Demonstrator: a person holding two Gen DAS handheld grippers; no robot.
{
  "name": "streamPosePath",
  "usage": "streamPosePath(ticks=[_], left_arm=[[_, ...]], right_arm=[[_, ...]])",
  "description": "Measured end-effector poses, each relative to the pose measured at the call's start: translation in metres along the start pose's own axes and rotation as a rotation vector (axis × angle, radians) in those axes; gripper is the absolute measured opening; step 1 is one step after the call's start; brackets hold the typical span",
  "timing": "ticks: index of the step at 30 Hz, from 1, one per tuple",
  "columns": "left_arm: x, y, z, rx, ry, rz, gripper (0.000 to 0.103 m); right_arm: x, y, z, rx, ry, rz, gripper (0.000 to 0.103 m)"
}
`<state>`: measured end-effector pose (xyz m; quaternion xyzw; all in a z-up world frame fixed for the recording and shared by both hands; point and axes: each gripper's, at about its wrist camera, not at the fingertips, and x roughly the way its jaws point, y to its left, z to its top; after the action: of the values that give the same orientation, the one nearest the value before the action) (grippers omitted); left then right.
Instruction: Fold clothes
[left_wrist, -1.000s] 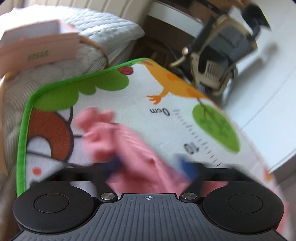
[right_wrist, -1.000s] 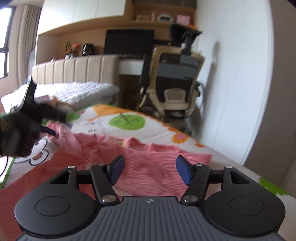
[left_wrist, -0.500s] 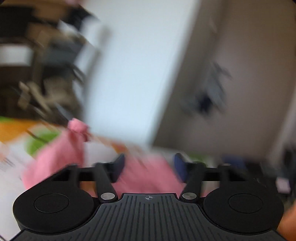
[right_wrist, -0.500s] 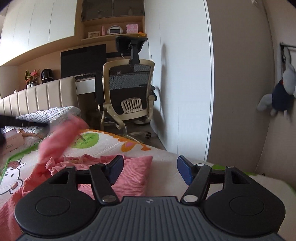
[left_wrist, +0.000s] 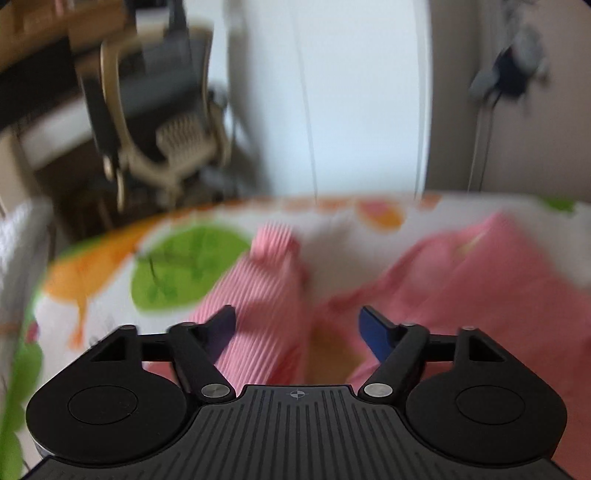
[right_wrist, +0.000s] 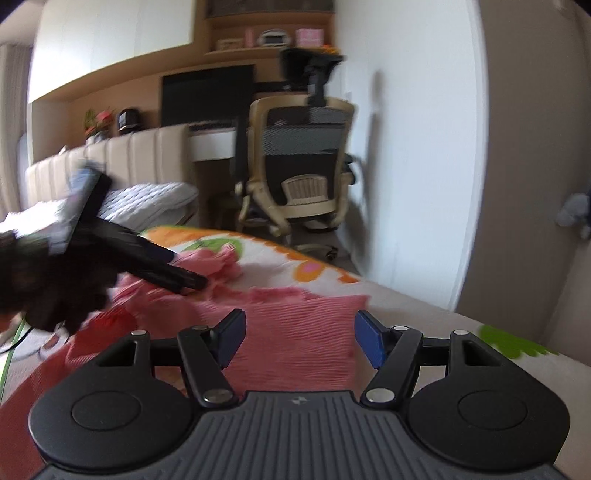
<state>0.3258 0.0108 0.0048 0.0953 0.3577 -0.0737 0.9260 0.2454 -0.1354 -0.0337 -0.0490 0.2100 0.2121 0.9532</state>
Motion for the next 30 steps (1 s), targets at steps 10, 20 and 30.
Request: streamPosePath(ticks=[10, 20, 30], left_arm=[[-0.066, 0.091, -0.037, -0.312, -0.194, 0.021, 0.008], [-0.096, 0.126, -0.062, -0.442, -0.283, -0.069, 0.008], [-0.115, 0.117, -0.057, -0.478, -0.319, -0.138, 0.008]], right_arm=[[0.069, 0.11, 0.015, -0.269, 0.091, 0.227, 0.065], [0.101, 0.071, 0.059, -0.079, 0.026, 0.097, 0.011], [0.151, 0.123, 0.028, -0.122, 0.204, 0.242, 0.024]])
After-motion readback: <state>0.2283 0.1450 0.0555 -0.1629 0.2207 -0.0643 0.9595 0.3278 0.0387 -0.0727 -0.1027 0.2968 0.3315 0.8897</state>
